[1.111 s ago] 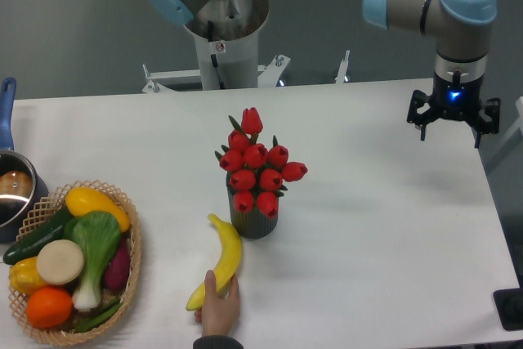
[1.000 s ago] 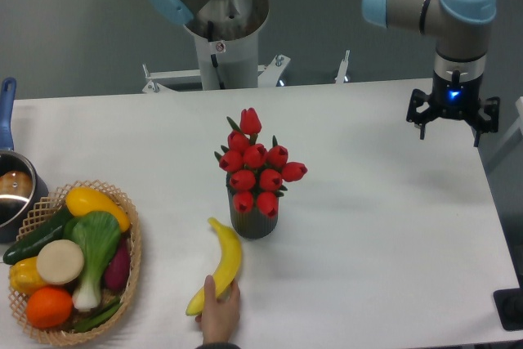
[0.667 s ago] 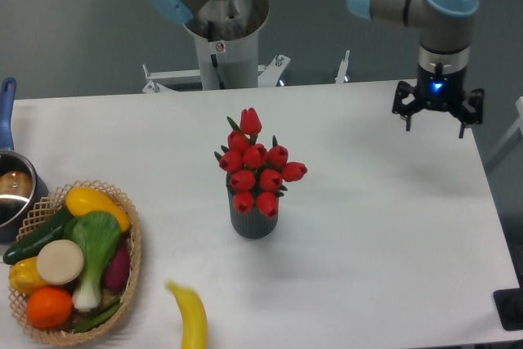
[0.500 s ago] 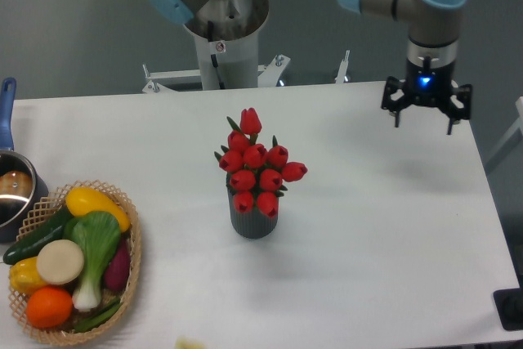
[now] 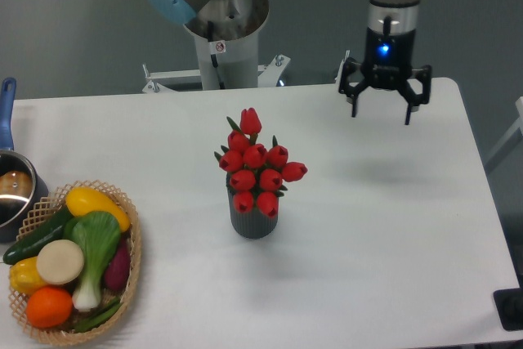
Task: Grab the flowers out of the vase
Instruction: 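Move the open gripper toward the red tulips in the grey vase, then lower the open gripper around the tulip stems and close it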
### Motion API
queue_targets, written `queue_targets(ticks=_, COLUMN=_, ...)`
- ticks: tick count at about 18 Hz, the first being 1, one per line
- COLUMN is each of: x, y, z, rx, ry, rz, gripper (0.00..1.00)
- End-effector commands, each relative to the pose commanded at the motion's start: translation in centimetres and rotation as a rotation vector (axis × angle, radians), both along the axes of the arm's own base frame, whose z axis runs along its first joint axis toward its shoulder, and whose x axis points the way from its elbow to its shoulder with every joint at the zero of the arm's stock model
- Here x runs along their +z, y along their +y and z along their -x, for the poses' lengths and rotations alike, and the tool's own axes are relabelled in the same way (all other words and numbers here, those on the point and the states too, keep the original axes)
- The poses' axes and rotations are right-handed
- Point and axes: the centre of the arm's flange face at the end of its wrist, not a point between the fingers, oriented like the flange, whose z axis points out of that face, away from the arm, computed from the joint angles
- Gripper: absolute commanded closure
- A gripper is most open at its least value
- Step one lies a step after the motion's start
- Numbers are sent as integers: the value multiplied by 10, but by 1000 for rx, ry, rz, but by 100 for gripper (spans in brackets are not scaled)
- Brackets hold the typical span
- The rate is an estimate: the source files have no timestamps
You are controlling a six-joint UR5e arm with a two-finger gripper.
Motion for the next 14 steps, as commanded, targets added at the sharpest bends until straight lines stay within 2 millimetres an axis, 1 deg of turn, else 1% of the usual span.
queue_targets(ticks=1, x=4, y=11, z=-9, rx=-2, ry=-28, rz=-37, gripper=0)
queue_targets(ticks=3, x=3, y=24, z=-18, rx=-28, ry=-49, rz=-61, gripper=0)
queue_targets(ticks=4, x=0, y=31, z=-24, rx=-50, ry=-62, rz=-70, gripper=0)
queue_targets(ticks=5, x=-5, y=43, z=-32, rx=-88, ry=-81, rz=-92, gripper=0)
queue_targets(ticks=6, x=-12, y=53, z=-37, rx=-121, ry=-114, rz=-126, gripper=0)
queue_targets(ticks=7, x=-22, y=59, z=-34, rx=-138, ry=-151, rz=-153, gripper=0)
queue_targets(ticks=8, x=-26, y=62, z=-33, rx=-150, ry=-168, rz=-173, gripper=0)
queue_targets(ticks=11, x=-23, y=69, z=-35, rx=-218, ry=-130, rz=-198, gripper=0)
queue_targets(ticks=12, x=-28, y=71, z=-34, rx=-234, ry=-130, rz=-197, gripper=0)
queue_targets(ticks=14, x=-35, y=82, z=-41, rx=-282, ry=-133, rz=-206, gripper=0)
